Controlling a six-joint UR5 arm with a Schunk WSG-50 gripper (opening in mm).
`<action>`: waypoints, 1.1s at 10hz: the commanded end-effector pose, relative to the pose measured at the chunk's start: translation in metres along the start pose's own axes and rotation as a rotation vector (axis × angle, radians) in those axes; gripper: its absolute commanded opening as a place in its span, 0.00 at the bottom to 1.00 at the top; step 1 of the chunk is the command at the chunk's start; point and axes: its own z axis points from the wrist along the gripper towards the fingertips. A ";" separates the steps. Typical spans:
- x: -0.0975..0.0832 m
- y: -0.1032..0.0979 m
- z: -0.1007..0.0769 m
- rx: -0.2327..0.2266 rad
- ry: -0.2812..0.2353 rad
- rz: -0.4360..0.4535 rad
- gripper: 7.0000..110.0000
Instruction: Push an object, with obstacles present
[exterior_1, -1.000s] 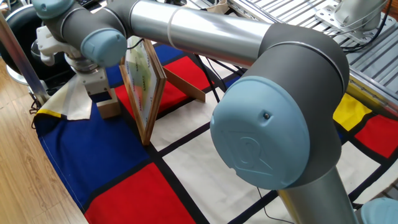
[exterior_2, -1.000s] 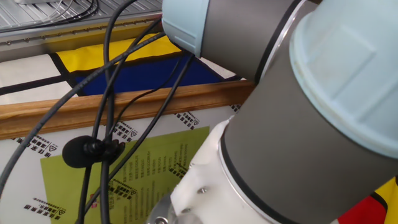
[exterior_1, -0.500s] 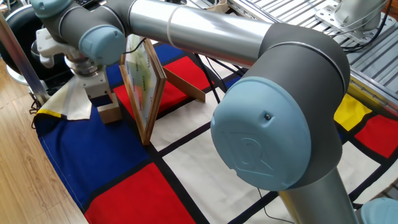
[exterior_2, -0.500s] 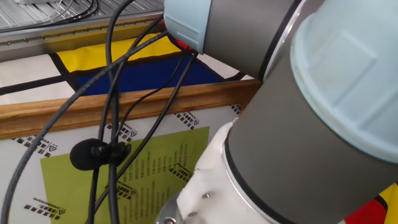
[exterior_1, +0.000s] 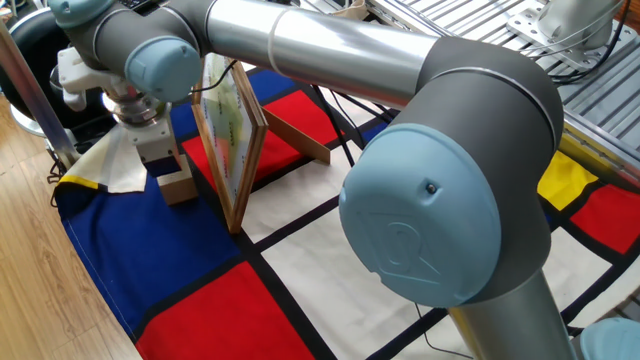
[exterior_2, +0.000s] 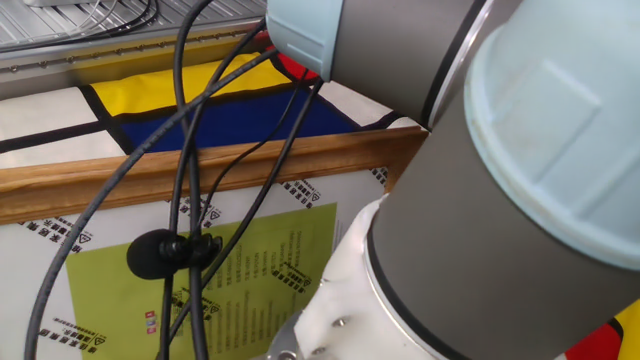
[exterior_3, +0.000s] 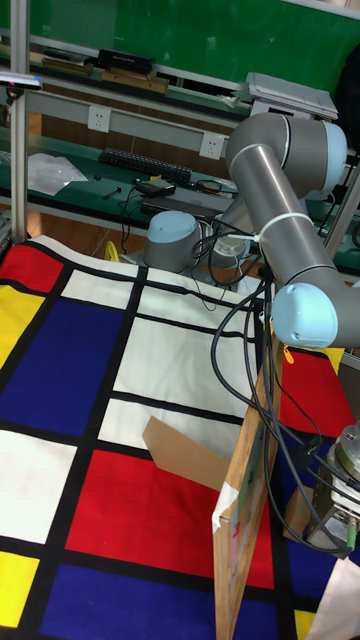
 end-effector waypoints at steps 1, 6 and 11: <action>-0.002 0.007 -0.001 -0.026 -0.009 0.009 0.00; -0.002 0.014 -0.001 -0.056 -0.009 0.010 0.00; -0.004 0.014 -0.002 -0.058 -0.013 0.020 0.00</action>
